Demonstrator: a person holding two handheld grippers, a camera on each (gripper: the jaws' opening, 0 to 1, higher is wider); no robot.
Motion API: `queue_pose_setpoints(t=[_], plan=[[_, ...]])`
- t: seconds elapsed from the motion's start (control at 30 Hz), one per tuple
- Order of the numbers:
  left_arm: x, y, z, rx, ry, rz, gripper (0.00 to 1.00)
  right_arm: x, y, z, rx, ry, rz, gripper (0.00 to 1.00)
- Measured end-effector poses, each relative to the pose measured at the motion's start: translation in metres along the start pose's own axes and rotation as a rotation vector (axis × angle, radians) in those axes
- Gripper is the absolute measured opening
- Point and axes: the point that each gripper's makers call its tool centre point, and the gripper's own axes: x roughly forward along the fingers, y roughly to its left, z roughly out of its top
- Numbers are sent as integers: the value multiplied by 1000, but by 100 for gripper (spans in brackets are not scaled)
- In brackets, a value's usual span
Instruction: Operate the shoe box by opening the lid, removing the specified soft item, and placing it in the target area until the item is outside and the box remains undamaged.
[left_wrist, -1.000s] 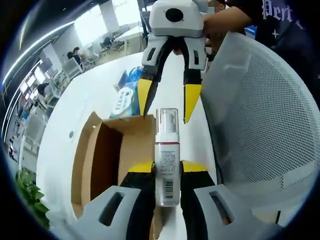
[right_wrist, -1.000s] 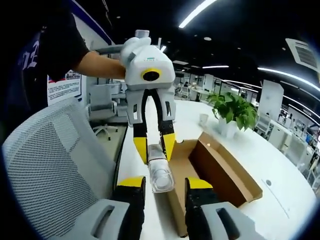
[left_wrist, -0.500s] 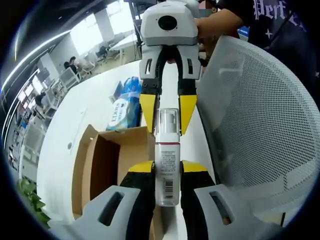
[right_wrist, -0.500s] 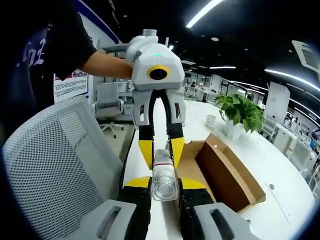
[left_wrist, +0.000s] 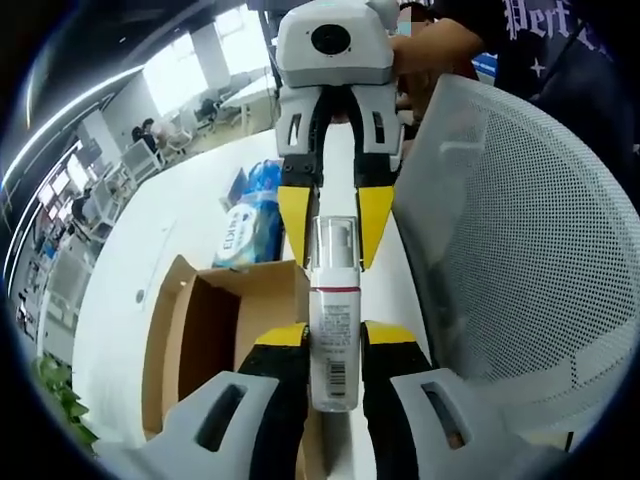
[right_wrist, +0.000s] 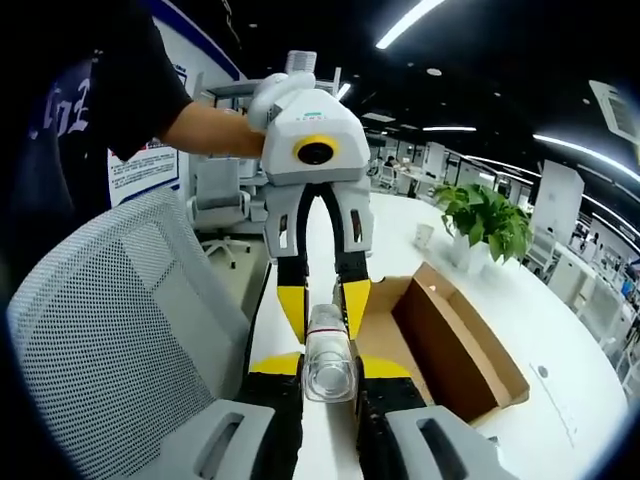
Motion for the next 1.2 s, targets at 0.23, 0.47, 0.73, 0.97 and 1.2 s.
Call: queue_pose_setpoints(t=[0.23, 0.47, 0.73, 0.97, 1.2], plan=[[-3, 10, -1, -57, -23, 67, 29, -6, -11, -1, -25, 22, -2, 14], [-11, 17, -7, -146, -61, 146, 41, -16, -26, -2, -45, 53, -9, 14], [-23, 18, -17, -231, -81, 218, 50, -36, -51, 1, -69, 85, -30, 14], [-31, 15, -23, -304, -122, 270, 56, -55, -76, 1, -101, 124, -56, 14], [-41, 16, -26, -371, -169, 325, 64, -72, -101, -3, -122, 167, -77, 14]])
